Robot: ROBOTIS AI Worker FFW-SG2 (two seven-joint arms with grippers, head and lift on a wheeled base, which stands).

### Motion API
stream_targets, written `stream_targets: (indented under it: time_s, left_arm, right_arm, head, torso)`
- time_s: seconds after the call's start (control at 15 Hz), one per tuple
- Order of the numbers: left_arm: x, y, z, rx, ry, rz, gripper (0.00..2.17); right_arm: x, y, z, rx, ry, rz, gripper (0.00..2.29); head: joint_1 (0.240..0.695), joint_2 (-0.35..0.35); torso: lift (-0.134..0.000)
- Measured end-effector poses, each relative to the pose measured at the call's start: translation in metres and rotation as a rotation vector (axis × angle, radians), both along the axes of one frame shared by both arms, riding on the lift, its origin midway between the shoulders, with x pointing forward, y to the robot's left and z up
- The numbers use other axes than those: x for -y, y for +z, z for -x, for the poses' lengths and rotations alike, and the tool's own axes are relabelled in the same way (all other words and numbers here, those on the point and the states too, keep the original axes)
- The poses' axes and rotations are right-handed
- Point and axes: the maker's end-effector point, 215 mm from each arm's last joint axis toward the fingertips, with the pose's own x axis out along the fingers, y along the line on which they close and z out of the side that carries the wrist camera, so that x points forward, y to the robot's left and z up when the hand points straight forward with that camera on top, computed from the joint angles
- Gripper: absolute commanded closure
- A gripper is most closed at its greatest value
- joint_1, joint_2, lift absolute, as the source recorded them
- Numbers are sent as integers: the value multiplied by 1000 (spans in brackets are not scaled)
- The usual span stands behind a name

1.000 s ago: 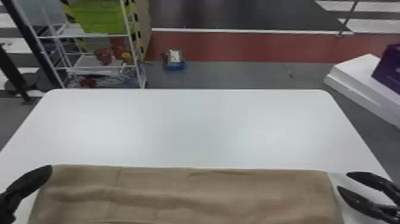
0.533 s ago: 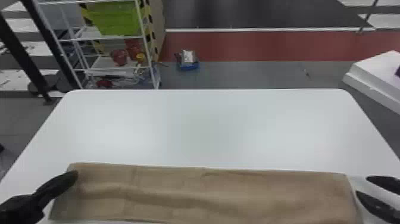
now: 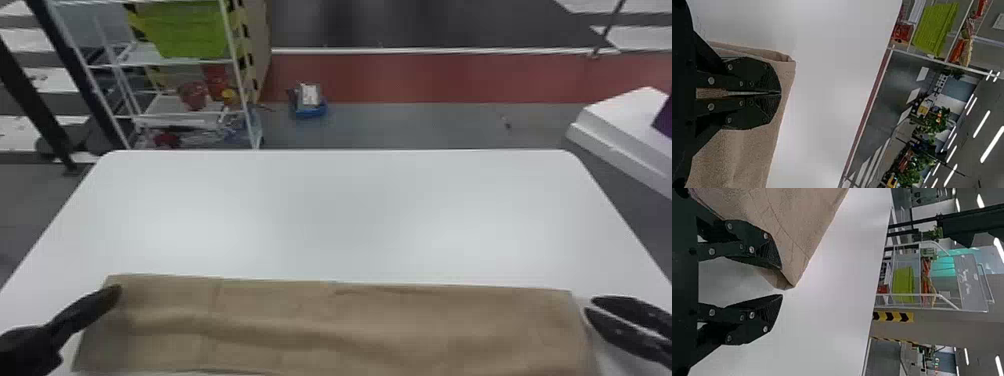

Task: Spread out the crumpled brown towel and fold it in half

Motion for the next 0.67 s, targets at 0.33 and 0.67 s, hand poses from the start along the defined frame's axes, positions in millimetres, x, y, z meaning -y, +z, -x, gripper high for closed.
stream_targets:
  time_s: [0.33,0.67]
  left_arm:
    - [1,-1,-4,-4,2,-2,1173]
    - [1,1,-4,-8,4,-2,1153]
  right_arm:
    - [5,1,-4,-12,-4,0,1163]
    - [5,4,-3,-26,-20,-61,478]
  head:
    - [695,20]
    - [695,20]
  torso:
    - [-124]
    - [-124]
